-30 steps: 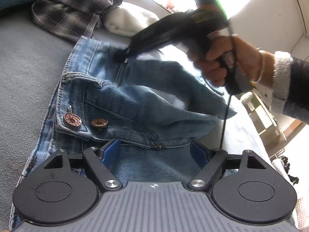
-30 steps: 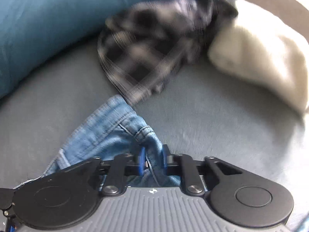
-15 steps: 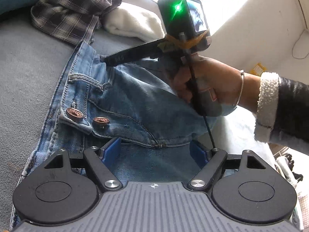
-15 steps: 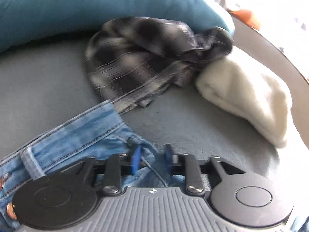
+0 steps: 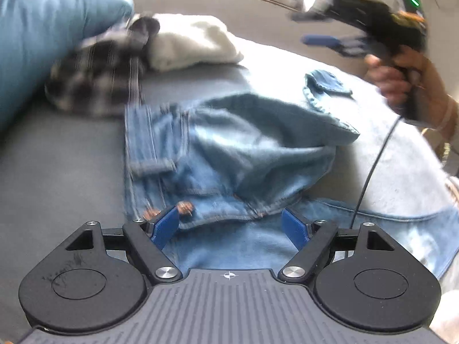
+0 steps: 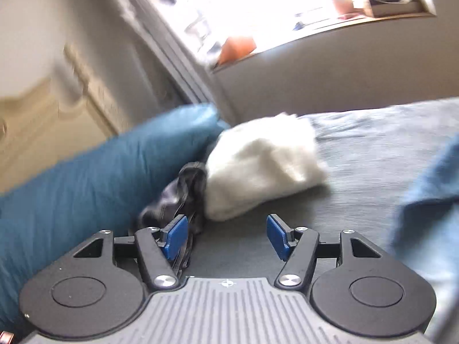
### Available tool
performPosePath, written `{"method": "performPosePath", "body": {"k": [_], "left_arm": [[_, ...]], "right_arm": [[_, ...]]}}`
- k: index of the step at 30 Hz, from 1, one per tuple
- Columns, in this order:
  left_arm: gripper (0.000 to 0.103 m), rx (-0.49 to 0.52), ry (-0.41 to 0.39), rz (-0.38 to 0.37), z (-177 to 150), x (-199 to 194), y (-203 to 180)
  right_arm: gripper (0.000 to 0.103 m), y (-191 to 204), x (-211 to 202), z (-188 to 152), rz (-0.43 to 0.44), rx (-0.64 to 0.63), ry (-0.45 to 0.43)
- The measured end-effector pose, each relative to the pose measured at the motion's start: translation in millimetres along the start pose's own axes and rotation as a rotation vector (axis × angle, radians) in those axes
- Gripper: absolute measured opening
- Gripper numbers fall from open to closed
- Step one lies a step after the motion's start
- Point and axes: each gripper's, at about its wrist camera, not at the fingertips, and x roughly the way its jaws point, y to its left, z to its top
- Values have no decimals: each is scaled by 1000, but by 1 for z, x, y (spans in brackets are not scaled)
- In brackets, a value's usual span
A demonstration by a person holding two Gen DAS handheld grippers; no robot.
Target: Fold clothes
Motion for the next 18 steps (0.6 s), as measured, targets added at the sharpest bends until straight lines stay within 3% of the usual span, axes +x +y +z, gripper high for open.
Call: {"method": "performPosePath", "body": {"k": [5,8,11,14,18], "left_arm": [[80,-27,-22,10,3,23,-2],[79,-81,-34,20,-7,40,-3],[79,-91,-63,43,-17,51,-7],[80,-53,-83,71,-21,56,-17],[80,-34,-93,83,-23,57,-21]], "right_arm": [[65,-71,-53,-10,-147,114,-11],[66,-103,-63,-25,-252,208,22],[65,-116,-64,-35,-285,267,39],[64,-111,-52,-34,-309,248,70],[64,-86,-9,-28,-339,125,156]]}}
